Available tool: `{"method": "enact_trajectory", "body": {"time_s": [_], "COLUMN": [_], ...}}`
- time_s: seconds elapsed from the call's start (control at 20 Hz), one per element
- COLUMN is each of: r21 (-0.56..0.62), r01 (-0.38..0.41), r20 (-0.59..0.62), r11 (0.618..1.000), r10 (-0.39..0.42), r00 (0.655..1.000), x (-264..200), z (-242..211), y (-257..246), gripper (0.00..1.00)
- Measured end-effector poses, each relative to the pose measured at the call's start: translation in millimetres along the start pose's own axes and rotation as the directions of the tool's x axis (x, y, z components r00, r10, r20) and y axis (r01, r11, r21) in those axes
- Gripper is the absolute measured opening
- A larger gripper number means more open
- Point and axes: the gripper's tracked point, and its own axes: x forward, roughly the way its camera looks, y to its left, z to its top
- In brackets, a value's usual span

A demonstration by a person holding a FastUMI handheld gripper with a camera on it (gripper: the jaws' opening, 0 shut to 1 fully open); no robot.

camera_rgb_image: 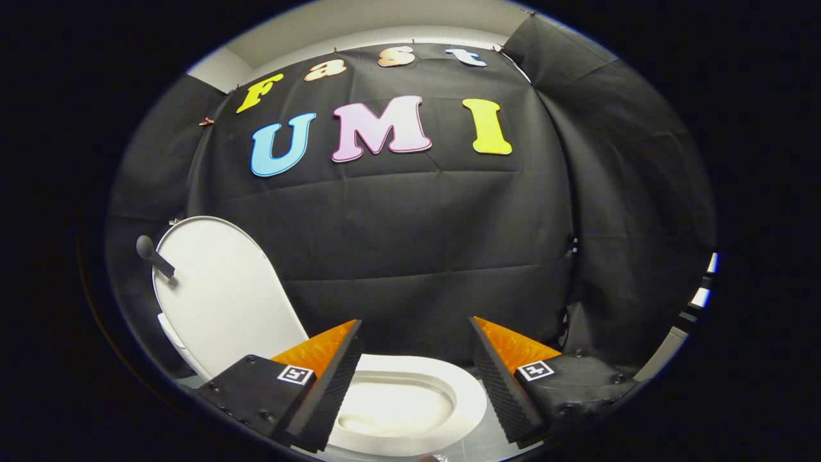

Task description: Open the toilet lid.

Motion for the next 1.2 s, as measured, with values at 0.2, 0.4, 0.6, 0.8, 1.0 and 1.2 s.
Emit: {"method": "enact_trajectory", "body": {"time_s": [0.2, 0.4, 0.6, 0.8, 1.0, 1.2], "r21": [0.003, 0.010, 0.004, 0.014, 0.022, 0.037], "r01": [-0.006, -0.002, 0.001, 0.000, -0.017, -0.016], "r20": [-0.003, -0.030, -0.034, -0.065, -0.078, -0.103], "r11": [1.000, 1.000, 1.000, 1.000, 1.000, 0.999], "r10": [0.006, 0.003, 0.000, 0.001, 0.019, 0.020], "r00": [1.000, 1.000, 0.999, 0.998, 0.997, 0.995], "x": [5, 5, 4, 6, 6, 7], "z": [1, -8, -8, -17, -22, -27], "y": [-6, -6, -6, -6, 0, -1], "gripper": [0.99, 0.99, 0.99, 0.99, 0.99, 0.99]}}
